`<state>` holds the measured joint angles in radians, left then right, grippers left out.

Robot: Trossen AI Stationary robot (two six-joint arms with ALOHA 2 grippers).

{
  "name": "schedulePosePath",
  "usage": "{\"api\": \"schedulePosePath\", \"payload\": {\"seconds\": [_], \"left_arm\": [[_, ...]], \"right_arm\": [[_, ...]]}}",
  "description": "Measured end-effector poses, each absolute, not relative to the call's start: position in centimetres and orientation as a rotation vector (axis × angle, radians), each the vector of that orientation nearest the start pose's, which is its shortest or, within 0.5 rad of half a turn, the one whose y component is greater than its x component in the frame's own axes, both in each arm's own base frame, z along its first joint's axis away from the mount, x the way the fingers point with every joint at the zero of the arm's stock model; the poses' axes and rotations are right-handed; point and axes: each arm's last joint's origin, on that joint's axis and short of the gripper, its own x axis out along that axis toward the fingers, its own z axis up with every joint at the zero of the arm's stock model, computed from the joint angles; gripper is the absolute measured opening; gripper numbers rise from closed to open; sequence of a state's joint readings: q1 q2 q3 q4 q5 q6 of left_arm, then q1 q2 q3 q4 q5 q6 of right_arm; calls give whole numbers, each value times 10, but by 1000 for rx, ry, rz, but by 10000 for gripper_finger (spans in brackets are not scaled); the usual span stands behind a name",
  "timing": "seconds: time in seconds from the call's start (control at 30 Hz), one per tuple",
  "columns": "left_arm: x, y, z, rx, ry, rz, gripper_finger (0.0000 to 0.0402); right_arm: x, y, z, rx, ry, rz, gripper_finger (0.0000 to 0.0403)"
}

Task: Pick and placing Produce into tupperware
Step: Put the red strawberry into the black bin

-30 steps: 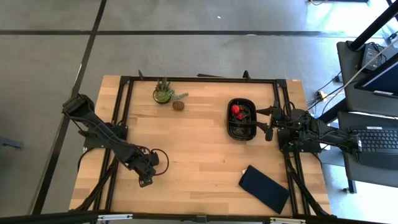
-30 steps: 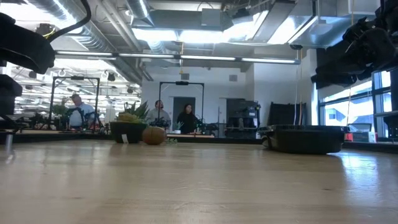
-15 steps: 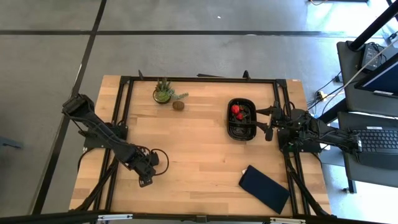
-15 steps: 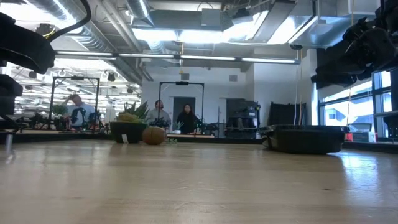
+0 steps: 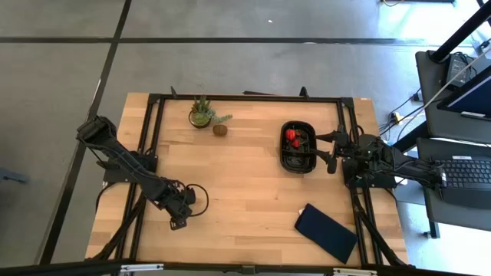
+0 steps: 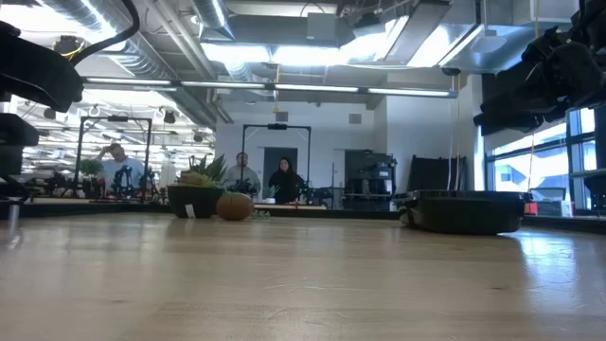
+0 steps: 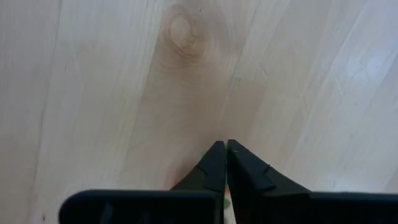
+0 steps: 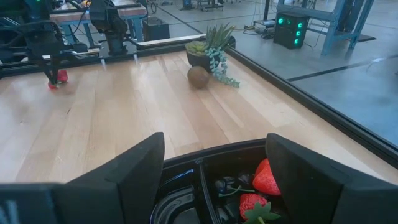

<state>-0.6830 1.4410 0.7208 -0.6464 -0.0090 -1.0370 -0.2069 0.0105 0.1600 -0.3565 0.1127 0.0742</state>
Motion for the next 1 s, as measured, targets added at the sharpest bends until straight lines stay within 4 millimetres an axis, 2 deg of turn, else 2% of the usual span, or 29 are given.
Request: {"api": "schedulePosePath", "payload": {"seconds": [0.33,0.57,0.67,0.83,1.0], "left_arm": [[185,-135,154,-381,1402,161,2],[204,-108,155,-310,1370,120,3],[217,-92,156,-298,1340,45,3],[245,-64,163,-279,1156,-182,3],[274,-28,180,-166,813,-354,3]], "right_arm": [[81,-20,182,82,196,-326,282],[81,-20,182,79,196,-326,282],[81,-20,182,79,197,-326,282],[81,-20,182,57,200,-323,282],[81,-20,182,51,201,-323,282]]}}
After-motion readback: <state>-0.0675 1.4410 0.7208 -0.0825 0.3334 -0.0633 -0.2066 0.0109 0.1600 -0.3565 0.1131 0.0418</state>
